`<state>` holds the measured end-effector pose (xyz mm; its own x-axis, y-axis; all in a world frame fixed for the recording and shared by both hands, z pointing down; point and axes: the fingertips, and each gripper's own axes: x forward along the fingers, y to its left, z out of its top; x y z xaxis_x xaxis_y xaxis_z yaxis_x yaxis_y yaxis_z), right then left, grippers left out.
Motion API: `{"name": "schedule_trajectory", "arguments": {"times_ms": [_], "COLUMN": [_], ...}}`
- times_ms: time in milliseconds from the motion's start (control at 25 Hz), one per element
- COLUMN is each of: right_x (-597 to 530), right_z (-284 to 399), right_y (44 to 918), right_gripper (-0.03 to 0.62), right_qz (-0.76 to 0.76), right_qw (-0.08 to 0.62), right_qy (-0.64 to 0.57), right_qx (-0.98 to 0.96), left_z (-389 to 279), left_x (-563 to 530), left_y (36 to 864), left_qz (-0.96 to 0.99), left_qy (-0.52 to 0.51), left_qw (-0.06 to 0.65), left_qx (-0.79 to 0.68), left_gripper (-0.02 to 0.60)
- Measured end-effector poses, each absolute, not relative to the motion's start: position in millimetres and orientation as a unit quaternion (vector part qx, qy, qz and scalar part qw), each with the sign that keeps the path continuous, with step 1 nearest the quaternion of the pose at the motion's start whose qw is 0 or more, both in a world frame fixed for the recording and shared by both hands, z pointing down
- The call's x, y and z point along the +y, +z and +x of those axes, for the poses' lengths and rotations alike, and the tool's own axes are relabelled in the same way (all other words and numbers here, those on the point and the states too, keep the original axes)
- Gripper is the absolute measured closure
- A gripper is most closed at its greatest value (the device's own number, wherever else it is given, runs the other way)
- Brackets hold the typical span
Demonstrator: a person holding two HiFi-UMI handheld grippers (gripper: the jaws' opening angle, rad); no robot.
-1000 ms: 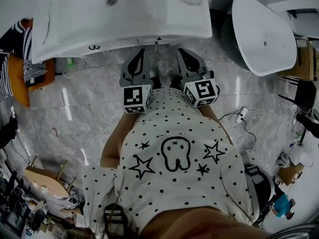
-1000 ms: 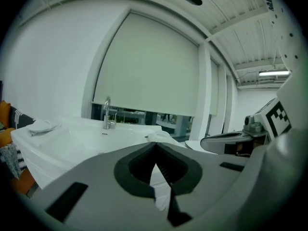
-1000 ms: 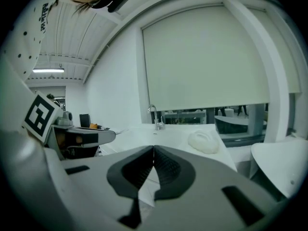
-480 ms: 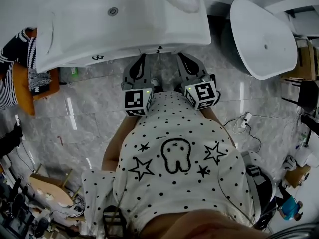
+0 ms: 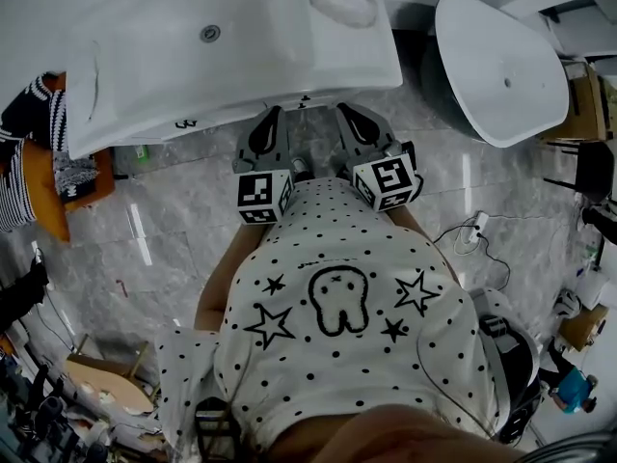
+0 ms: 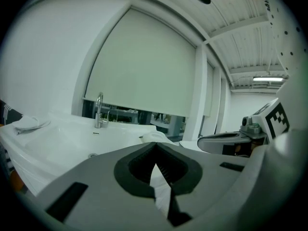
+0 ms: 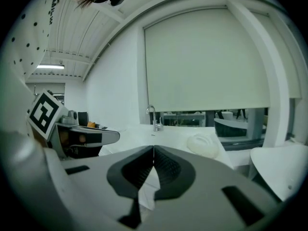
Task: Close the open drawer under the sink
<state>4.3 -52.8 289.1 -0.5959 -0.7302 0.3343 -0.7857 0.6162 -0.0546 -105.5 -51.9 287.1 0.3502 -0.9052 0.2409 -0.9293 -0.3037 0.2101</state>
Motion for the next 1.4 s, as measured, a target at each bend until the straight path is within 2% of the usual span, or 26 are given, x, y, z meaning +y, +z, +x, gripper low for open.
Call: {"name": "schedule_trajectory", "arguments": {"times_ms": [520,1040,1400], "right_x": [-54.6,-57.7,-54.9], "right_z": [-0.5,-6.2,-4.2], "right_y": [285.2,287.1,289.6], "right_gripper": [0.579,0.579,0.580], "right_qz": [0.428,0.420,0.421], "right_qw": [0.147,0.148,0.151], "right_qy": [0.099,0.099,0.104], "right_qx": [-0.886,-0.890,-0.888], "left_z": [-110.0,-99.3,-101.9], "left_x": [-54.1,-56.3,-52.2], "left_y": [286.5,286.1,288.2], "left_qz": [0.805,0.819,0.813], "left_qy": [0.032,0.060,0.056], "left_qw": [0.180,0.156,0.170], "left_qx": [-0.564,-0.549,-0.554], "left_gripper": [0.577,0.577,0.577]}}
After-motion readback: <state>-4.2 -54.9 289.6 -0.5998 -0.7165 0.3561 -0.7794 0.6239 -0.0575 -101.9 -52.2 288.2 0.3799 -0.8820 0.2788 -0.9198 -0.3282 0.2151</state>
